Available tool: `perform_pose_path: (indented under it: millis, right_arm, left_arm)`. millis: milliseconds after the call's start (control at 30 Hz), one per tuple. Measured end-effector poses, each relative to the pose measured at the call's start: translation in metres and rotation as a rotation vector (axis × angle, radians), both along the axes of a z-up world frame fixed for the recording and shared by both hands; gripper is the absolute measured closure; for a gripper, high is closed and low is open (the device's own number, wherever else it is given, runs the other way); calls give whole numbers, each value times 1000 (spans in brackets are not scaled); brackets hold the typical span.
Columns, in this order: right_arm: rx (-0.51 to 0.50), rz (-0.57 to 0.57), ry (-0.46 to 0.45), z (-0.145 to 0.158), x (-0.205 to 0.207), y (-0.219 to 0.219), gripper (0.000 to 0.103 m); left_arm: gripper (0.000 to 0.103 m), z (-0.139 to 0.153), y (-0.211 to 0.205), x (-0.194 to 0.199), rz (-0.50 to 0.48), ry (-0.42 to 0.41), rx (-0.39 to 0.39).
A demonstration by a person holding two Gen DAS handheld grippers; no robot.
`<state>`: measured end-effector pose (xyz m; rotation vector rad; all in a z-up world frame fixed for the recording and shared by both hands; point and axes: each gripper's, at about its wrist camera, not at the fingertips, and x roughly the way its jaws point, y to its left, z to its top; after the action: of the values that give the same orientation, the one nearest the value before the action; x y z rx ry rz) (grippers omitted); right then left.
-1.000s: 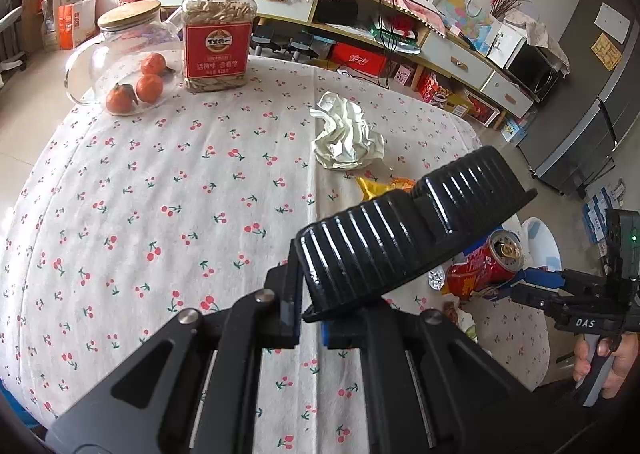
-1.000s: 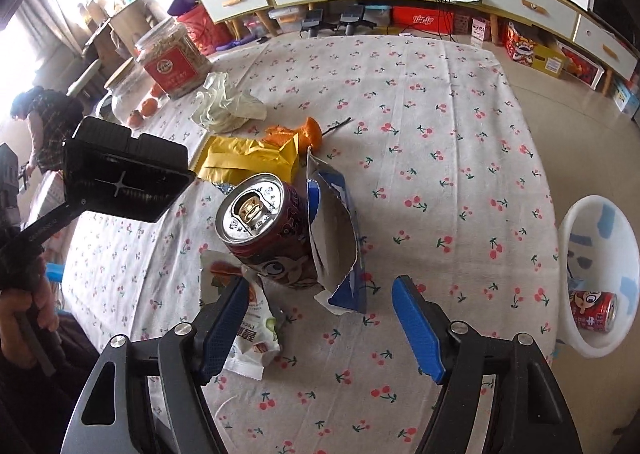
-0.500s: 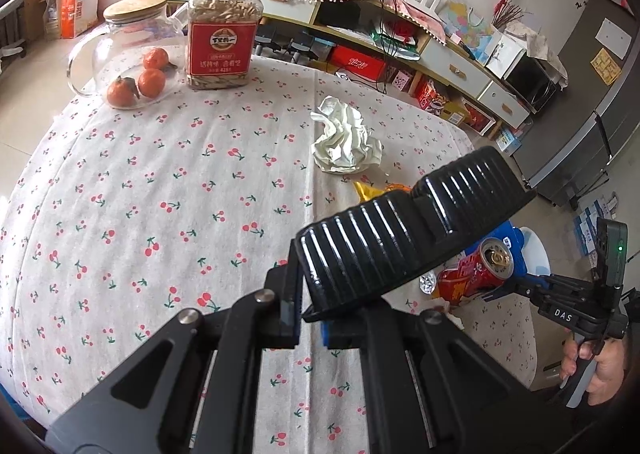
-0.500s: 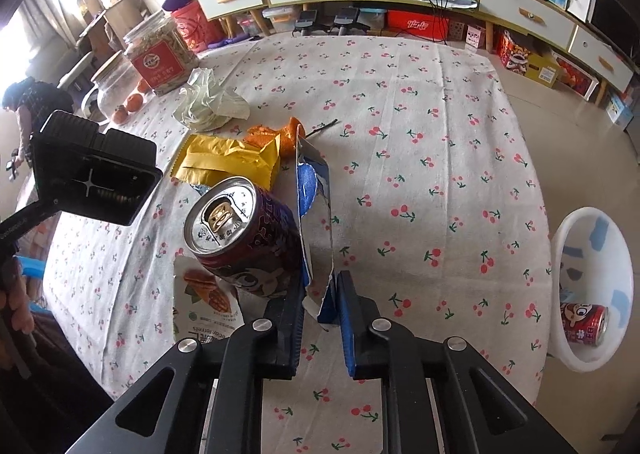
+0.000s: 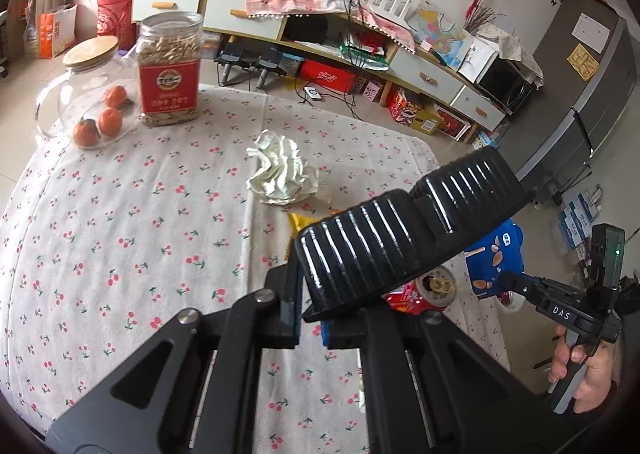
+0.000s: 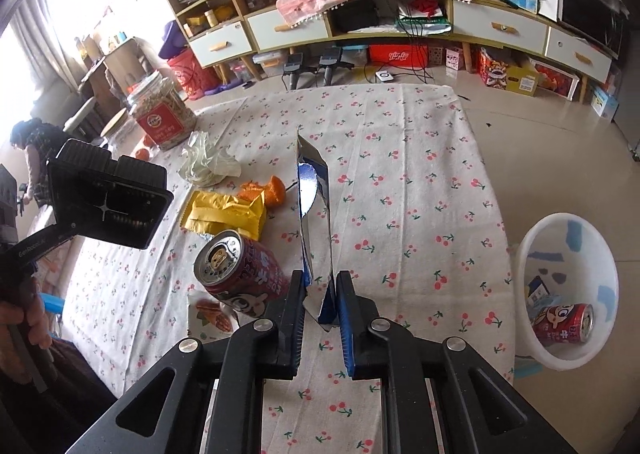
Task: Collect trash
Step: 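Grasp the blue snack bag with the right tool while the left tool lifts the black trays, then open the left tool over the bucket to drop the trays while the right tool carries the blue bag there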
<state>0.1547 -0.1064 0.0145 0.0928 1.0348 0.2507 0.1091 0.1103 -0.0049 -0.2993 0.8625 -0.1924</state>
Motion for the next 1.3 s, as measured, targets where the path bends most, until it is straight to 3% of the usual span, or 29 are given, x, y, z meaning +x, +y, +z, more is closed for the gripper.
perform_pose_path:
  millis: [233,533,867,1300]
  right_arm:
    - [44,-112,-35,15,-8,-58,87]
    - [67,-282,-81,25,-35,-141,87]
    - [72,-476,-87,18,-78,-235,87]
    - [72,-595,-74,9,-102,-288,87]
  left_arm:
    - [95,14,-55,15,-100,-25,1]
    - [95,16,-153,32,-261,10,-19]
    - [95,-6,-261,37,-398,91,-16]
    - [95,-37,-351,47,-373,107,99]
